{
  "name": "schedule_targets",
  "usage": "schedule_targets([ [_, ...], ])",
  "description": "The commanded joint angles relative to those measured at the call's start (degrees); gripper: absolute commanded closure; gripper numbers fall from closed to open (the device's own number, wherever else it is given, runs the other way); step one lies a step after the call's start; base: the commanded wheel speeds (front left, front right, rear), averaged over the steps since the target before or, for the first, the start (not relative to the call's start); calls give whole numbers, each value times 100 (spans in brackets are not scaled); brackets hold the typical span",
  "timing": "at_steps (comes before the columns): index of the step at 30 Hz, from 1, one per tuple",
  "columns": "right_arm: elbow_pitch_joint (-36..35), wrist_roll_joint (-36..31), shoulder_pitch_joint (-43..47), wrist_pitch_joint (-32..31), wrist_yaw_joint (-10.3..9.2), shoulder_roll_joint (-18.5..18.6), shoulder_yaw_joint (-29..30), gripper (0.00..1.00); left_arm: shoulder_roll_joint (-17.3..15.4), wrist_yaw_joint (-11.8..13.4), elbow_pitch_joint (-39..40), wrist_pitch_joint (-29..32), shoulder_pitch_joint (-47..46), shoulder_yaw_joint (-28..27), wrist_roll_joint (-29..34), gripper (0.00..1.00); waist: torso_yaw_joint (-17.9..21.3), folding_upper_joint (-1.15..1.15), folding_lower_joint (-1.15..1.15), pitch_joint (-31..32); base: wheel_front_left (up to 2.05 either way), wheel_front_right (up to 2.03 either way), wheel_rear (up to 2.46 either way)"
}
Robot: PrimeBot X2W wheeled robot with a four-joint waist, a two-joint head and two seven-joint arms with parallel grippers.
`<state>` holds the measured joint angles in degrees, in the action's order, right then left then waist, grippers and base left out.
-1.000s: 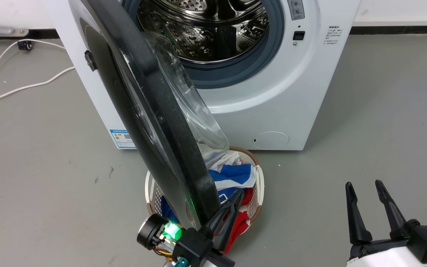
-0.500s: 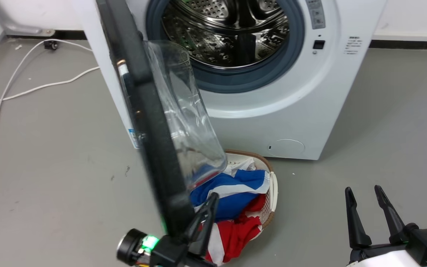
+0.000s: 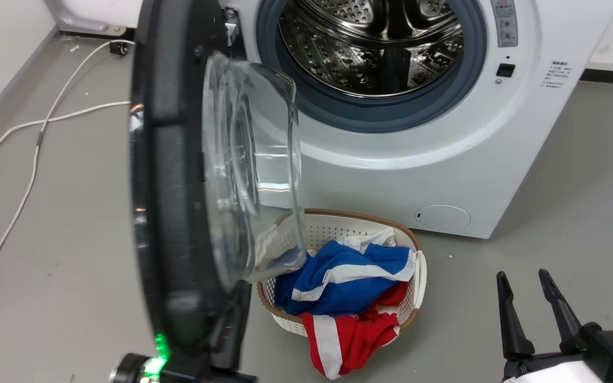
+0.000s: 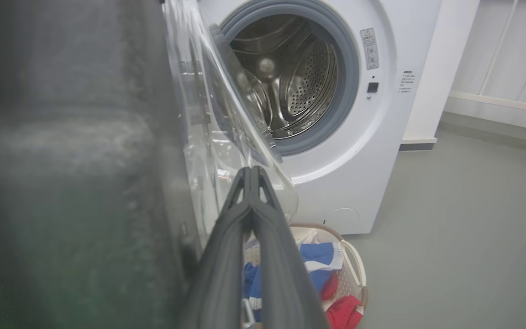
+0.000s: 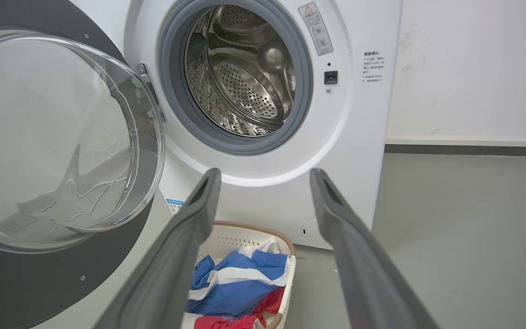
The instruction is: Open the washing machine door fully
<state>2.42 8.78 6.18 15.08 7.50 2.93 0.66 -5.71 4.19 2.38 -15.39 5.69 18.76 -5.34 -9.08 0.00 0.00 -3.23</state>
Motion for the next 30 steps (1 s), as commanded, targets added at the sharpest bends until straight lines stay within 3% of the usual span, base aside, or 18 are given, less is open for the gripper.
schedule_targets([
  [1,7,25,65,12,-1,-9,24,0,-112,110,-21,36,-24,-302,-72,100,-59,0,0,-3,0,0,0],
  [14,21,-77,39,12,-1,-9,128,0,-456,352,48,30,275,-1380,-293,100,-226,0,0,-53,0,0,0],
  [30,-47,-216,-131,13,-1,-10,154,0,-832,546,-471,30,-272,-2807,-656,100,-109,0,0,-381,0,0,0],
])
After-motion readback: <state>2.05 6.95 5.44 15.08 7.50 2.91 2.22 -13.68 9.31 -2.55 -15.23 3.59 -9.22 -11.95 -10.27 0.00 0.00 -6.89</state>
